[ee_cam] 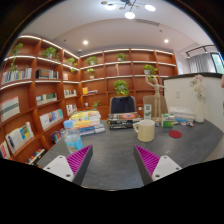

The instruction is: Pour water

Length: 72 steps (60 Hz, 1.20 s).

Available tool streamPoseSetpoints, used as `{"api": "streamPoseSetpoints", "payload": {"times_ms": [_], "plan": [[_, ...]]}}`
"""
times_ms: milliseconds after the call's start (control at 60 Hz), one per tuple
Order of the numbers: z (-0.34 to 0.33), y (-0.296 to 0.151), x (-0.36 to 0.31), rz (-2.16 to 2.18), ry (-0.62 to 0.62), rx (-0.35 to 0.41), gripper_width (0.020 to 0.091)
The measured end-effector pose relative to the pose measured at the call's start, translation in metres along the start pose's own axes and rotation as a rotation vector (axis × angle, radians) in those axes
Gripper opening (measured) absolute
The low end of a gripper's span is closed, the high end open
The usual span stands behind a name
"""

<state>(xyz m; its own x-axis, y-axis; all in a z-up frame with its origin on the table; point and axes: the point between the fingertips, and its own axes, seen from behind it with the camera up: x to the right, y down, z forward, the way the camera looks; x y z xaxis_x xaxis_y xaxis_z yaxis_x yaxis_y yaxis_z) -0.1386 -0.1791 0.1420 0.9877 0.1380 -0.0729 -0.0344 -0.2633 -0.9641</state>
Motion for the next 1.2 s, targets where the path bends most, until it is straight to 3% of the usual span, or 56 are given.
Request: {"api": "streamPoseSetpoints", "payload": {"times_ms": [33, 150, 300, 533, 583, 633, 717, 933, 1200], "plan": [[0.007, 0.033, -0.044, 0.015, -0.025, 0.008, 0.0849], [0.024, 0.062, -0.105, 0.003, -0.093, -0.026, 0.0847], [0.055, 0.060, -0.152, -0.002, -0.150, -0.002, 0.0851], [0.114, 0.051, -0.175, -0.036, -0.133, 0.016, 0.0839], [0.124, 0.049, -0.180, -0.031, -0.137, 0.024, 0.0804], [0.131, 0.045, -0.184, -0.020, -0.140, 0.038, 0.0727], [0.143, 0.044, -0.180, -0.019, -0.104, 0.047, 0.0479], [0.151, 0.045, -0.178, -0.065, -0.071, 0.032, 0.0321], [0.153, 0.042, -0.166, 0.007, -0.072, 0.011, 0.0318]]}}
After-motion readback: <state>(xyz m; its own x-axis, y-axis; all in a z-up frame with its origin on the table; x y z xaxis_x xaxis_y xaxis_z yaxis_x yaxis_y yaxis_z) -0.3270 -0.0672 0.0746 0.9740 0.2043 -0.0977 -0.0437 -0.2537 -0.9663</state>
